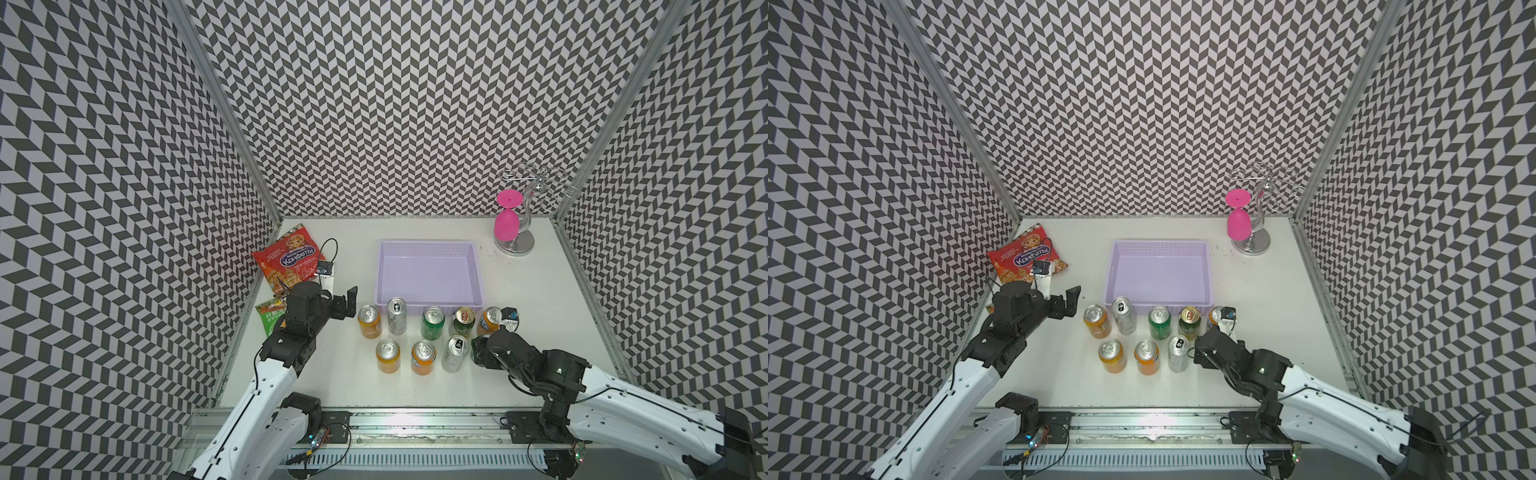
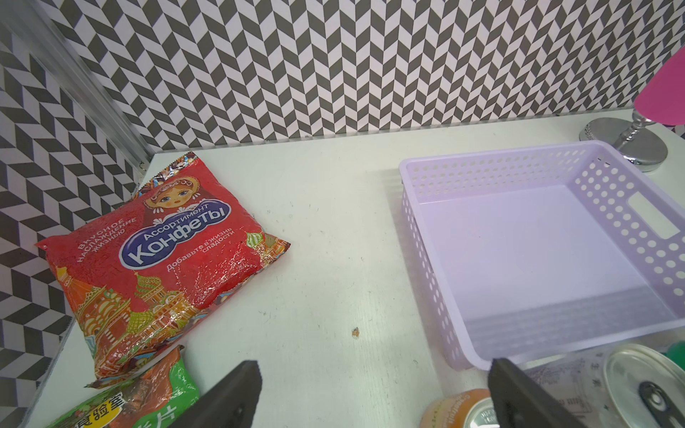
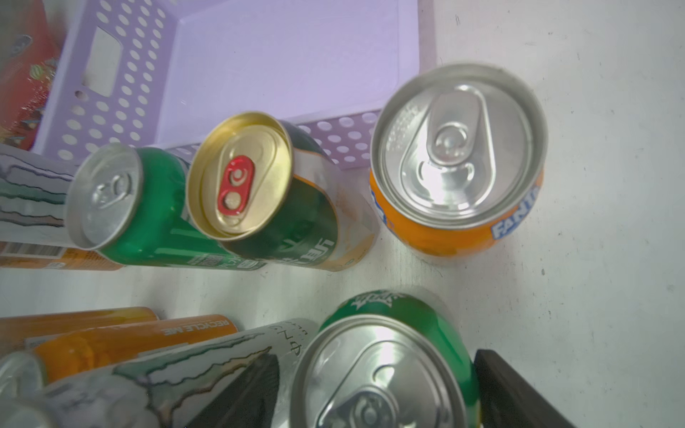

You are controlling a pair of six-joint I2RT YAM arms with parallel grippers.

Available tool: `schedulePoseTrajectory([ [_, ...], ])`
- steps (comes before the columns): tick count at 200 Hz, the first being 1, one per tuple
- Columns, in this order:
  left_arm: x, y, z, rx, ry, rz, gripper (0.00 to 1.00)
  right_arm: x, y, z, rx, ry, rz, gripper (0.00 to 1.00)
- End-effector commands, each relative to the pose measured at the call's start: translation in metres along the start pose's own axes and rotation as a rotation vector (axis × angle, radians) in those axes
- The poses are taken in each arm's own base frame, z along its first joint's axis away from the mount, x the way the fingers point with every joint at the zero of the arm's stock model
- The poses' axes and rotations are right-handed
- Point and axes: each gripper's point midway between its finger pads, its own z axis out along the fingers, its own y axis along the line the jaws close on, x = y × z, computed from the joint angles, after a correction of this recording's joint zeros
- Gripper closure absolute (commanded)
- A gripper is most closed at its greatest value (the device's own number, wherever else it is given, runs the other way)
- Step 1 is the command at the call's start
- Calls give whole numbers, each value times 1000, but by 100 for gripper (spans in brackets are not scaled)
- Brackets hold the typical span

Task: Take out the drinks from the basket
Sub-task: Place the drink at the center of the board, then reset both arms

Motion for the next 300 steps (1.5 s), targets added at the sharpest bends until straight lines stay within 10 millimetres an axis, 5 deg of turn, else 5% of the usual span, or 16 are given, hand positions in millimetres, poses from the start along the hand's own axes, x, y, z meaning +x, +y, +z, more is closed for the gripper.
schedulePoseTrajectory([
  [1,-7,0,0,6,-26,6,1,-27,13,-18,-41,-84,24,12],
  [88,-26,-2,-8,14,-79,-21,1,-100,26,-69,-58,-345,-50,0],
  [163,-59,-5,-20,39,-184,-81,1,-200,47,-119,-20,-676,-256,0],
  [229,-54,2,-19,0,-182,-81,1,-269,5,-118,67,-816,-227,0],
  [264,-50,2,-16,1,-175,-85,1,-284,-34,-106,146,-874,-142,1],
  [300,-52,0,-17,13,-180,-91,1,-278,-83,-108,226,-996,-36,0],
])
